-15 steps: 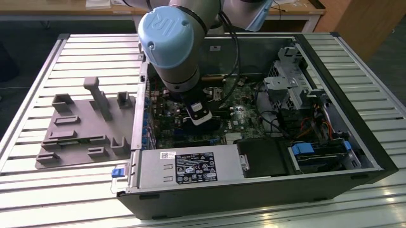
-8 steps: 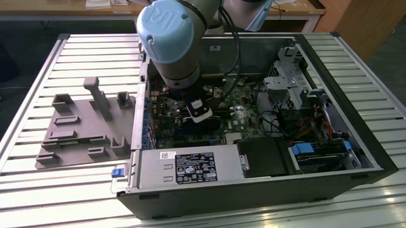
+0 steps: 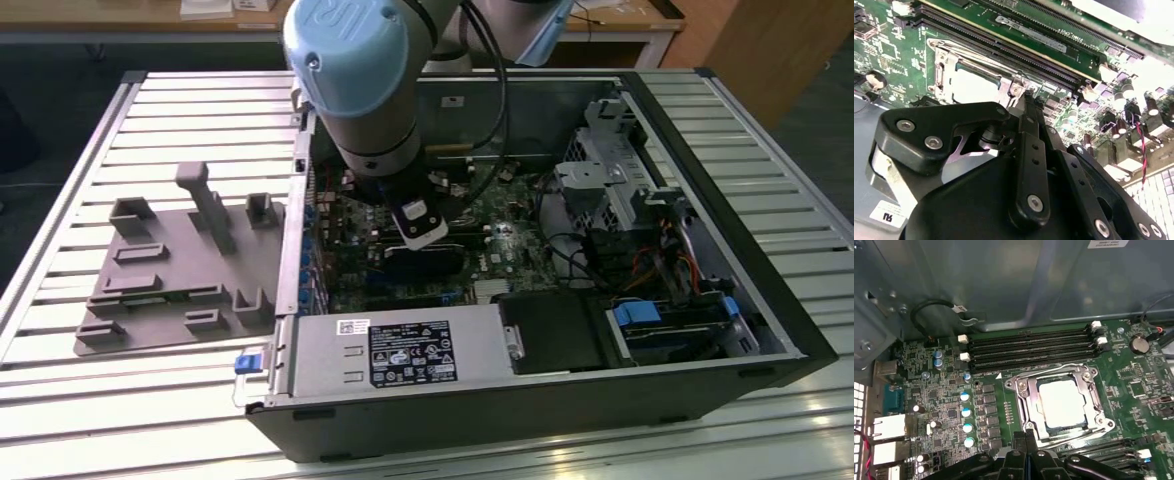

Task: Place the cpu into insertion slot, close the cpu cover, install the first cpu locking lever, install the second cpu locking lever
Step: 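Install the second cpu locking lever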

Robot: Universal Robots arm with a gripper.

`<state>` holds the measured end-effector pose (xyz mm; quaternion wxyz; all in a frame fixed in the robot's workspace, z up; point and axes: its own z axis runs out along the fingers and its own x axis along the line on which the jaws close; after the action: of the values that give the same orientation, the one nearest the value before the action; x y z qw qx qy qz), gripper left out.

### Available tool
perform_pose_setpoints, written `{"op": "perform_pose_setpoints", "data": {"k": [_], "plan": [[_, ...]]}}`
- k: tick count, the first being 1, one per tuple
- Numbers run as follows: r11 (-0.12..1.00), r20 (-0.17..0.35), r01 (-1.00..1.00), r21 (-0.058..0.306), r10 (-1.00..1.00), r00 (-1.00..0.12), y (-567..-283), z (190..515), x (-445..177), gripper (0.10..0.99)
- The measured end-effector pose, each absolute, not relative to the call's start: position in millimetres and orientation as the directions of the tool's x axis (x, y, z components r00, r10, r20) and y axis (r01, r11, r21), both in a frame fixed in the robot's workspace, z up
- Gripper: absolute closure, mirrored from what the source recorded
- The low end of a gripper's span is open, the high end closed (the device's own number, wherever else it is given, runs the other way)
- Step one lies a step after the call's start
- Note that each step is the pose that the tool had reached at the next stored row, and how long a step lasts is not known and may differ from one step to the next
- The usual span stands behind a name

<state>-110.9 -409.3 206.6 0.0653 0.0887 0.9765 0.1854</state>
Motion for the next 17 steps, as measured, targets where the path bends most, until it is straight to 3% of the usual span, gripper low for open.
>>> {"op": "perform_pose_setpoints", "data": {"k": [17], "plan": [[0.93, -0.106, 0.177, 0.321, 0.221, -0.969, -409, 208, -86, 0.984]]}}
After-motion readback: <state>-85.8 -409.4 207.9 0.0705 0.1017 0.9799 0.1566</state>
